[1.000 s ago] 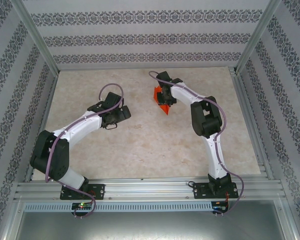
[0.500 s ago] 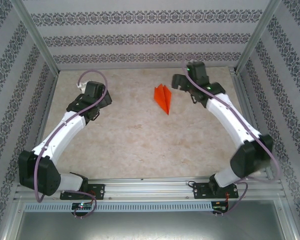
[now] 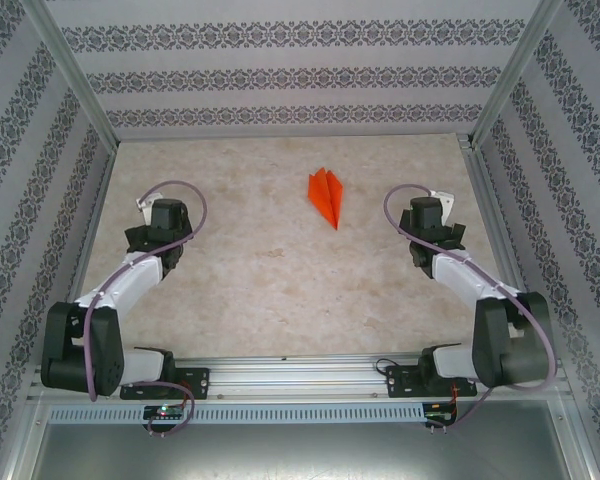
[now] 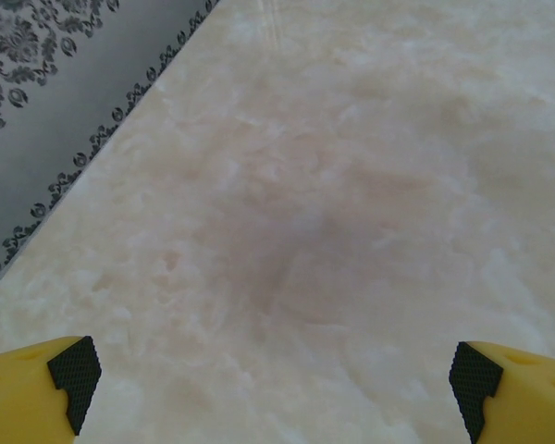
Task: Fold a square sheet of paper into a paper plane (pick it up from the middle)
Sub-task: Reset both arms
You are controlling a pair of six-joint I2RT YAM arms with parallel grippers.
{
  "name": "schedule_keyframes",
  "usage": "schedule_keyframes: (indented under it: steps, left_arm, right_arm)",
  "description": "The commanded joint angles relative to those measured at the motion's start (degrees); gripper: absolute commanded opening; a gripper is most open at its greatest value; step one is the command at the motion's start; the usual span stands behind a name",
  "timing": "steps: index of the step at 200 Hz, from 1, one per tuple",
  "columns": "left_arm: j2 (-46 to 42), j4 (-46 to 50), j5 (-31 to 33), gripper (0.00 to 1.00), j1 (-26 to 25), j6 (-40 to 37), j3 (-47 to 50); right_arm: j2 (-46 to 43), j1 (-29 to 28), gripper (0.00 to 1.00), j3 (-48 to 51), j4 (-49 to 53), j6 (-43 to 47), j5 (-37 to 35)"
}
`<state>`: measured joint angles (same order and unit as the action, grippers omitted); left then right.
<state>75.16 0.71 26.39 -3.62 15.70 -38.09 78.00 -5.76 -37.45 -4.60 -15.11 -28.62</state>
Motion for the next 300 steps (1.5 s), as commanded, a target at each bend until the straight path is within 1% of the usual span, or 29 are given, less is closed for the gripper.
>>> schedule_keyframes:
  steps: [1, 12, 22, 32, 36, 48, 59, 78, 99, 123, 133, 143, 152, 160, 185, 194, 204, 213, 300]
  left_arm:
    - [0.7, -17.7, -5.1, 1.00, 1.9, -6.8, 5.4]
    - [1.5, -21.7, -8.7, 1.00, 3.2, -7.9, 7.1]
    - [2.3, -25.6, -12.1, 1.00, 3.9, -9.4, 8.6]
    - [3.4, -30.1, -15.0, 1.00, 4.6, -10.7, 10.0]
    - [3.7, -30.7, -17.1, 1.00, 5.2, -10.6, 10.2]
    - [5.1, -35.0, -22.0, 1.00, 6.2, -10.2, 11.8]
    - [6.4, -39.7, -25.6, 1.00, 6.5, -11.0, 13.5]
    - [8.2, -46.0, -28.6, 1.00, 6.5, -12.1, 16.1]
    - [9.3, -49.6, -30.9, 1.00, 6.5, -13.0, 17.2]
    - [12.4, -52.8, -31.4, 1.00, 6.6, -13.1, 17.5]
    - [14.1, -54.1, -30.9, 1.00, 6.5, -12.8, 17.4]
    - [13.7, -51.8, -30.8, 1.00, 6.5, -12.8, 16.7]
    - [14.1, -52.6, -30.7, 1.00, 6.5, -12.8, 16.7]
    - [13.9, -50.8, -30.4, 1.00, 6.4, -12.8, 16.0]
    - [14.2, -49.6, -27.4, 1.00, 5.0, -13.8, 15.1]
    - [14.2, -49.2, -27.6, 1.00, 4.8, -14.1, 15.0]
    - [14.2, -48.0, -30.4, 1.00, 4.8, -15.1, 14.3]
    - [14.2, -47.4, -30.9, 1.00, 4.7, -15.6, 14.1]
    - [14.3, -47.0, -30.7, 1.00, 4.6, -15.6, 13.8]
  right_arm:
    - [3.1, 0.4, 0.98, 3.0, -15.0, 5.4, -1.8]
    - [4.4, 0.5, 0.98, 4.3, -19.0, 7.1, -0.6]
    - [4.3, 0.6, 0.98, 4.2, -19.6, 8.4, 1.0]
    - [4.3, 0.7, 0.98, 5.7, -23.9, 10.6, 3.3]
    - [4.1, 0.9, 0.98, 6.3, -25.2, 10.7, 4.1]
    - [4.0, 2.2, 0.98, 8.1, -28.5, 10.7, 10.1]
    - [4.3, 2.9, 0.98, 10.4, -33.3, 11.1, 14.0]
    - [4.9, 3.1, 0.98, 13.4, -39.9, 12.5, 18.6]
    - [6.0, 3.3, 0.98, 14.2, -41.9, 13.5, 22.0]
    - [8.2, 3.3, 0.98, 16.0, -47.4, 14.1, 23.5]
    - [7.9, 3.3, 0.98, 16.1, -47.0, 14.4, 24.1]
    - [8.1, 3.3, 0.98, 16.0, -47.2, 14.4, 24.2]
    - [8.1, 3.3, 0.98, 15.8, -46.6, 14.3, 24.1]
    - [8.2, 3.5, 0.98, 15.3, -45.6, 13.9, 23.7]
    - [8.2, 4.2, 0.98, 15.0, -45.1, 13.4, 24.8]
    - [8.2, 4.2, 0.98, 15.0, -45.1, 13.4, 24.8]
    - [8.2, 4.2, 0.98, 15.0, -45.1, 13.3, 24.8]
    - [8.2, 4.2, 0.98, 15.0, -45.1, 13.4, 24.8]
    - [8.2, 4.2, 0.98, 15.0, -45.1, 13.4, 24.8]
